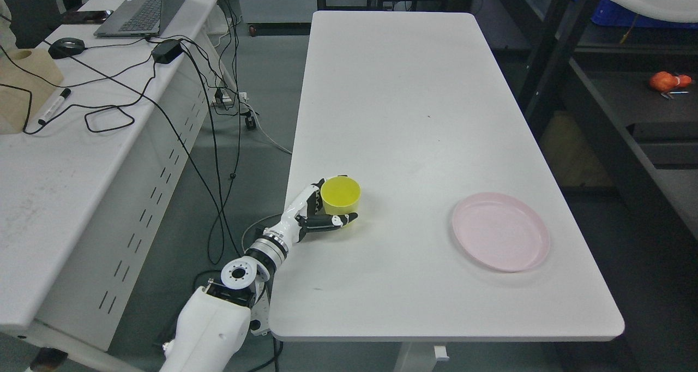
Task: Place yellow IKEA cup on middle right shelf
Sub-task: 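Close the left hand fingers around the yellow cup, then lift the yellow cup off the table with the left hand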
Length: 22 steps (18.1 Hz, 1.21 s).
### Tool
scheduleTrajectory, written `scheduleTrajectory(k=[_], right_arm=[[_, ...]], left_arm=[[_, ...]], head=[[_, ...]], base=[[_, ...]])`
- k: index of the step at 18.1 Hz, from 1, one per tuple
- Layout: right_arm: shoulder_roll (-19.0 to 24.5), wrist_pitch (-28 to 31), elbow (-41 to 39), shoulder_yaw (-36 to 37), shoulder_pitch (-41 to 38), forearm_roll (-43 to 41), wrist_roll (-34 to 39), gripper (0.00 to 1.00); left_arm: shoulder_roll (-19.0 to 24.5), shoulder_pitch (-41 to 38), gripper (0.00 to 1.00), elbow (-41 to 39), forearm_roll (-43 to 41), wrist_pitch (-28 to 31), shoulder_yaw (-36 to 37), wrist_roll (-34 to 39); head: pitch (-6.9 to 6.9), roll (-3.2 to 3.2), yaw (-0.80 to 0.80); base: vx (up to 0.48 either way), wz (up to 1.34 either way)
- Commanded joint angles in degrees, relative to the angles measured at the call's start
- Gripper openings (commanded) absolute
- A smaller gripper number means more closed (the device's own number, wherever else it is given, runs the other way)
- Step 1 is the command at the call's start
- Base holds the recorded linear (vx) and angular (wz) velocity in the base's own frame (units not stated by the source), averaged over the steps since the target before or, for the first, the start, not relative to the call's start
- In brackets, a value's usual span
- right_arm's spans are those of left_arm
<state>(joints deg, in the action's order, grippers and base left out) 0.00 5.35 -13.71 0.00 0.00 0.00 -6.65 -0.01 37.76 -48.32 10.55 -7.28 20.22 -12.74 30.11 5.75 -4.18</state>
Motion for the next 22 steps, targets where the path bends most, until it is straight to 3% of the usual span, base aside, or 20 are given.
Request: scheduleTrajectory(k=[1,4,7,10,15,18,22], right_arm=[[-1.0,0.0,0.0,-1.0,-0.8,-1.4,0.0,0.99],[-1.0,0.0,0.0,-1.0,-0.8,-1.4,0.0,0.99],[-1.0,0.0,0.0,-1.0,-0.8,-1.4,0.0,0.99],[-1.0,0.0,0.0,-1.0,-0.8,-1.4,0.0,1.0],[-1.0,0.0,0.0,-1.0,-0.8,-1.4,0.0,0.99],[-1.0,0.0,0.0,-1.0,-0.8,-1.4,0.0,0.99],[-1.0,0.0,0.0,-1.0,-0.8,-1.4,0.0,1.0]], left_arm=[[1.0,0.4,0.44,2.6,0.4,-0.1,-2.7,1.7],[1.0,0.4,0.24,2.6,2.2,-1.1,-4.9,2.2],[1.0,0.0,0.0,2.4,5.1,-6.8,-8.2,2.1],[1.0,-2.1,0.0,-4.2,5.1,-9.9,-10.9,1.8],[1.0,-15.0,0.0,-31.4,5.3,-9.8,-11.9,1.6],[1.0,-19.6,0.0,-39.5,5.3,-9.8,-11.6,1.6],[1.0,-22.0,0.0,-44.1,5.3,-9.9,-12.1,1.6]], head=[[0.0,0.0,0.0],[0.0,0.0,0.0],[0.0,0.0,0.0],[0.0,0.0,0.0],[0.0,0.0,0.0],[0.0,0.0,0.0],[0.0,0.0,0.0]], base=[[0.0,0.0],[0.0,0.0],[0.0,0.0],[-0.001,0.02],[0.006,0.01],[0.0,0.0],[0.0,0.0]])
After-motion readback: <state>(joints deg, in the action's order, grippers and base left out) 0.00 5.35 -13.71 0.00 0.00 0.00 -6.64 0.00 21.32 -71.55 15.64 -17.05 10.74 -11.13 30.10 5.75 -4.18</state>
